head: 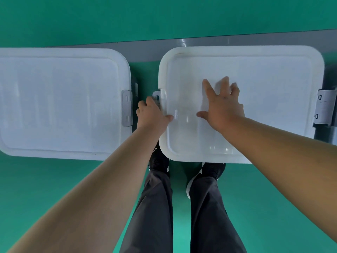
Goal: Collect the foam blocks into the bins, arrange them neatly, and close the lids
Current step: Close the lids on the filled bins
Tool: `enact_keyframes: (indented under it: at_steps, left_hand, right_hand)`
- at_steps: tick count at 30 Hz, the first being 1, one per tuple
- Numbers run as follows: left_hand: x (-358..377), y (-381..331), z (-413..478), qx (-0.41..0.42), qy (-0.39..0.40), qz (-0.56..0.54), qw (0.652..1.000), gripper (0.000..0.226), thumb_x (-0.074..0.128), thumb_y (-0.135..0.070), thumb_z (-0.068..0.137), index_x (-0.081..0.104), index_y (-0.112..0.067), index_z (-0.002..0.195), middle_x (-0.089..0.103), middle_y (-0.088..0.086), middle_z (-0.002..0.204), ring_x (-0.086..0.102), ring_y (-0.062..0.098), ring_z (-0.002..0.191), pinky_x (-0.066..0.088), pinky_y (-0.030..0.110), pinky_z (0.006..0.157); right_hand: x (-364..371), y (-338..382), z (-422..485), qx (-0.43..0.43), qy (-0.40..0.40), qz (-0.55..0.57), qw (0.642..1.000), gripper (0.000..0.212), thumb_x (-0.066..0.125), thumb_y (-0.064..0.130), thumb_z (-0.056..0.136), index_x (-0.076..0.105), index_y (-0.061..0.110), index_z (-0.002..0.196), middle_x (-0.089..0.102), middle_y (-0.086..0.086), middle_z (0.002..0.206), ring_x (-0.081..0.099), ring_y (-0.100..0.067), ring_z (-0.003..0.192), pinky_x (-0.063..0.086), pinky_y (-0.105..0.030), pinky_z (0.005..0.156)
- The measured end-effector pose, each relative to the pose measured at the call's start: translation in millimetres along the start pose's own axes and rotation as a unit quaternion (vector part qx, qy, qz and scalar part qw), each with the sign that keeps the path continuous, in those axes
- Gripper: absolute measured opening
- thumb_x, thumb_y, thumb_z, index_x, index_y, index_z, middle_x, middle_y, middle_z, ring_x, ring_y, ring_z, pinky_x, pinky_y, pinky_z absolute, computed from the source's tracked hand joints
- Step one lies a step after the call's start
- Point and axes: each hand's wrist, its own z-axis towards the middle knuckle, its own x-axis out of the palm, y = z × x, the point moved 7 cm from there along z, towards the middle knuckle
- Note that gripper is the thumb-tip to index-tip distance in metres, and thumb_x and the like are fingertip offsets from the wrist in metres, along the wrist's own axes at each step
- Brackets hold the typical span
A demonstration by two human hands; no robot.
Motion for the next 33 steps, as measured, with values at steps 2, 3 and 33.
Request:
enact_keyframes:
  at_steps: [2, 3, 33]
  left_hand:
    - [-0.6, -0.5, 4.2, -0.028, 0.05, -0.048, 0.997, 0.095, 0.085, -0.037, 0.085, 0.026, -0.011, 0.154, 0.043, 0.008, 0.146, 0.051, 0.03, 0.122, 0.046, 0.04, 0.093]
    - [-1.6, -0.5, 5.9, -0.045, 0.075, -0.072, 0.994, 0.092, 0.086, -0.035, 0.084, 0.029, -0.01, 0.152, 0.048, 0.005, 0.136, 0.052, 0.027, 0.112, 0.044, 0.038, 0.088]
    - [1.1, -37.5, -12.8, -0.061, 0.003, 0.04, 0.997, 0.042, 0.044, -0.008, 0.104, 0.046, 0.0, 0.145, 0.052, 0.019, 0.142, 0.056, 0.031, 0.12, 0.049, 0.033, 0.088]
  right_hand:
    - [2.0, -0.3, 0.5, -0.002, -0.004, 0.005, 1.0, 0.1, 0.066, 0.059, 0.093, -0.008, 0.047, 0.159, -0.017, -0.011, 0.169, -0.006, -0.044, 0.156, 0.047, -0.065, 0.102]
    - [3.5, -1.2, 0.5, -0.002, -0.006, 0.005, 1.0, 0.099, 0.066, 0.059, 0.094, -0.009, 0.048, 0.159, -0.019, -0.011, 0.169, -0.008, -0.043, 0.156, 0.046, -0.065, 0.102]
    - [7.4, -6.8, 3.8, -0.002, 0.02, 0.037, 0.999, 0.097, 0.062, 0.058, 0.097, -0.011, 0.048, 0.16, -0.028, -0.009, 0.168, -0.016, -0.038, 0.157, 0.037, -0.065, 0.11]
